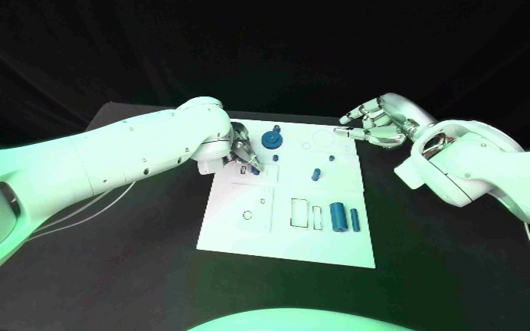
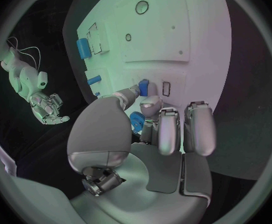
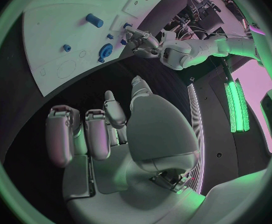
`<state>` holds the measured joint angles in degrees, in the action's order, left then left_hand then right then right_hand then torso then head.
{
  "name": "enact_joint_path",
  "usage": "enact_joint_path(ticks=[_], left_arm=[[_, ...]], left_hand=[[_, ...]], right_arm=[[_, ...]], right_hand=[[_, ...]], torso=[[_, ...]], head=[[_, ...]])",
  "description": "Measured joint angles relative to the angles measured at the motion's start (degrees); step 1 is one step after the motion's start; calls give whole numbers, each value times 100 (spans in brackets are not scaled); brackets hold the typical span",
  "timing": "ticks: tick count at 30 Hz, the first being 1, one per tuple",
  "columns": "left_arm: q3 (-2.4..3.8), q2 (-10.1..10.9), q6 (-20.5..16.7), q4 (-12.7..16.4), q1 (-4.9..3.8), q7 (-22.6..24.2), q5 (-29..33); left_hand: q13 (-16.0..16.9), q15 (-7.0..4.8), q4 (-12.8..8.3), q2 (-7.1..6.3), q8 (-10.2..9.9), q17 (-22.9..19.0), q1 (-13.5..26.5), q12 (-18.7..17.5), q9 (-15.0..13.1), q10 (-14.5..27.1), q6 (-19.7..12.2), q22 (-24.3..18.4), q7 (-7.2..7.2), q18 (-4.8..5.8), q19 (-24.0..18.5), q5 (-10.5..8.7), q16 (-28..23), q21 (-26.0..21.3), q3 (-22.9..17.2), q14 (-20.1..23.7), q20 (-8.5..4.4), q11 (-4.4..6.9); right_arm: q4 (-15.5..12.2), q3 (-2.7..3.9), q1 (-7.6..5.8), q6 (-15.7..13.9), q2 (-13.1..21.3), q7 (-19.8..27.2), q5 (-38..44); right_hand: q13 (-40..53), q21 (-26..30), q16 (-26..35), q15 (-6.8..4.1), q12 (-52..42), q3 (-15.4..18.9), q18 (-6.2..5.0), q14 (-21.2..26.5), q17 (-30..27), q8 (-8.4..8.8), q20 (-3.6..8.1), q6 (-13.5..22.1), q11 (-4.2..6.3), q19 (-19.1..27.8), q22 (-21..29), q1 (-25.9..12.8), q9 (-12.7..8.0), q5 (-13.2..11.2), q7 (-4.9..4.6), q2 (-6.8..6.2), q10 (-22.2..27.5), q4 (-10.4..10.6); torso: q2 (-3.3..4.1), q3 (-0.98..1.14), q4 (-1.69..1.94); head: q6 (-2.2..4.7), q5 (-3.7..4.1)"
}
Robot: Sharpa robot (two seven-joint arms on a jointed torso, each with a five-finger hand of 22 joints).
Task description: Assemble the parts on the task board
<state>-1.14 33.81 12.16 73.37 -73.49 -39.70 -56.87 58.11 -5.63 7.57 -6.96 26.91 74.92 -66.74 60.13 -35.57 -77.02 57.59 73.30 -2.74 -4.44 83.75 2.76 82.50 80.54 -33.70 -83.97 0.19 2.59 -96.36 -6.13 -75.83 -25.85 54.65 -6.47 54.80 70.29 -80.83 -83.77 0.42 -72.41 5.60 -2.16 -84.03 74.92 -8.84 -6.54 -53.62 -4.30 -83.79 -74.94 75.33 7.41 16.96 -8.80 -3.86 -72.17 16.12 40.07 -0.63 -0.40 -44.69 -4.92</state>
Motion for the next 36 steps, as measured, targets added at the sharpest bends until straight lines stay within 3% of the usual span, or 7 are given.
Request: enact_joint_path(ticks=[9, 14, 21, 36], left_arm=[[1, -56, 38, -58, -4, -17, -9], [-4, -75, 57, -67, -1, -30, -33], [-24, -99, 108, -64, 30, -40, -98], [-25, -88, 122, -44, 35, -42, -187]], left_hand=[[6, 0, 4, 40, 11, 0, 84, 0, -3, -1, 9, 4, 9, -1, 0, -12, 0, 0, -29, 0, 0, -1], [27, 1, -19, -2, 12, -1, 263, 24, -22, -30, 60, 6, 19, 0, 0, -12, 0, 0, 25, 0, 0, 9], [77, -1, 194, -45, 59, -1, 607, 67, -49, -96, 255, 36, 172, 0, 0, 5, 0, 22, 499, 1, 0, 38], [150, 0, 439, -44, 60, -1, 827, 134, -56, -109, 294, 63, 172, 0, 0, 6, 0, 22, 1169, 1, 0, 9]], right_arm=[[-7, 0, 0, 1, 2, -2, 0], [-14, 0, 0, 2, 6, -3, 0], [-20, 0, 0, 2, 12, -3, 0], [-22, 0, 0, 2, 22, -4, 0]], right_hand=[[0, 0, 0, 0, 0, 33, 0, 0, -1, 0, 0, 0, 0, 0, 1, 0, 7, 22, 0, 0, 0, 0], [0, 0, 0, 0, 0, 33, 0, 0, -1, 0, 0, 0, 0, 0, 1, 0, 7, 22, 0, 0, 0, 0], [0, 21, 23, 0, 0, 33, 0, 0, -1, 0, 0, 0, 0, 0, 2, 0, 6, 22, 0, 0, 0, 0], [-7, 20, 23, 0, 0, 32, 0, 0, -2, -22, 0, 0, 0, 0, 3, 0, 5, 22, 0, 0, 0, 0]], torso=[[0, 1, 0], [0, 1, 2], [0, -1, 5], [-1, -2, 3]], head=[[3, 25], [3, 35], [7, 44], [16, 59]])
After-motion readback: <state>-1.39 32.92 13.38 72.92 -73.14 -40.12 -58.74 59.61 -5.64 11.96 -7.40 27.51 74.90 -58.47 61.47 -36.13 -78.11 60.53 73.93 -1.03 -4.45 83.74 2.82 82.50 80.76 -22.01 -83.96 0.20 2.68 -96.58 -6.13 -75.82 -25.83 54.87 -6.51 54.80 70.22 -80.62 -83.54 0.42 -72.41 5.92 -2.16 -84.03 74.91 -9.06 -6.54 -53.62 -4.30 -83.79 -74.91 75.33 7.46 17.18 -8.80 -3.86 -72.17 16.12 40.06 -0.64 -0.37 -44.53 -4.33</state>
